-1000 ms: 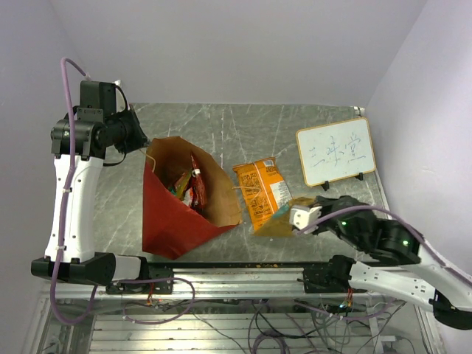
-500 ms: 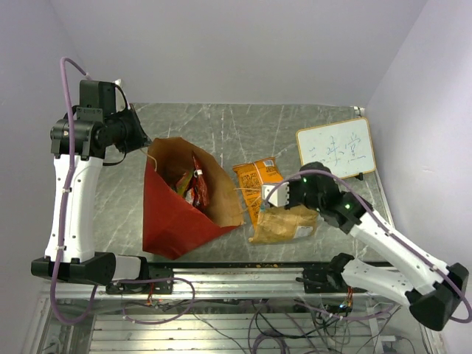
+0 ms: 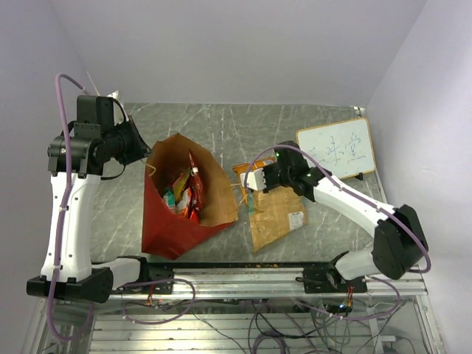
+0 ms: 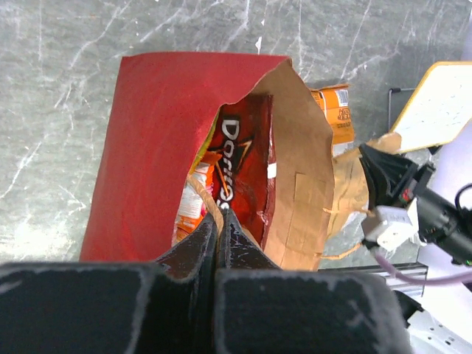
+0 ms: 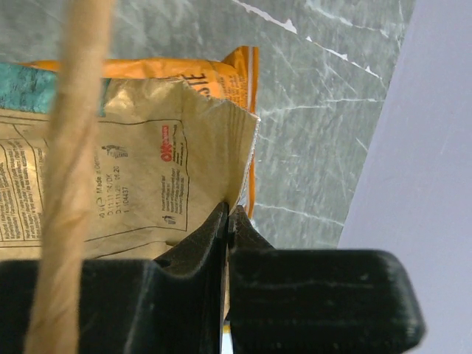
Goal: Take the snacks out of the paper bag
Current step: Place the snack at the center of the board, then adjust the paper bag at the center of the board.
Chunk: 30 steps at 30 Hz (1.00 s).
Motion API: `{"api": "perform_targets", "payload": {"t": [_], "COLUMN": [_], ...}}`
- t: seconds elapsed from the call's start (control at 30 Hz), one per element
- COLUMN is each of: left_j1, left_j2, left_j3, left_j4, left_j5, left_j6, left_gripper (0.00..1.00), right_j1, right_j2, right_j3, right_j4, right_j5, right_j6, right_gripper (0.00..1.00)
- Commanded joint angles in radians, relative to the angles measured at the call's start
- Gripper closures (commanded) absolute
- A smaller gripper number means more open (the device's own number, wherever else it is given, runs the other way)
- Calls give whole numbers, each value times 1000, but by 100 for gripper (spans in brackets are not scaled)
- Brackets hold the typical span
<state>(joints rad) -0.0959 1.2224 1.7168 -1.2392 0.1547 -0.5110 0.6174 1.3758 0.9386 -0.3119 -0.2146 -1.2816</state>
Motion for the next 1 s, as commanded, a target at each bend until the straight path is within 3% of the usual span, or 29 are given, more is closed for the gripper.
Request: {"api": "perform_targets", "payload": {"t": [0.0, 0.2, 0.37, 0.53, 0.67, 0.83, 0.97], "left_j1": [-7, -7, -7, -7, -7, -6, -5], "left_j2": [-40, -41, -41, -38, -23, 53, 101], "left_j3": [-32, -33, -18, -36, -30, 33, 97], "left_j4": [59, 55, 64, 103, 128, 106, 103], "left_j5": [41, 45, 28, 34, 10, 0, 17], "left_j6": [-45, -53, -61, -80, -68, -37, -42], "left_gripper": [93, 93, 93, 93, 93, 93, 93], "right_j1": [-44, -50, -41, -35, -37, -37, -34], "right_j2": [85, 196, 177, 57, -37, -118, -176], "right_j3": [88, 116, 76, 81, 117, 207, 252], "right_j4": [136, 238, 421, 371, 223, 66, 4], "right_j5": [-77, -72, 22, 215, 364, 309, 181], "right_j6": [-59, -72, 104, 382, 671, 1155, 1377], "right_gripper": [100, 100, 55, 36, 32, 25, 24]}}
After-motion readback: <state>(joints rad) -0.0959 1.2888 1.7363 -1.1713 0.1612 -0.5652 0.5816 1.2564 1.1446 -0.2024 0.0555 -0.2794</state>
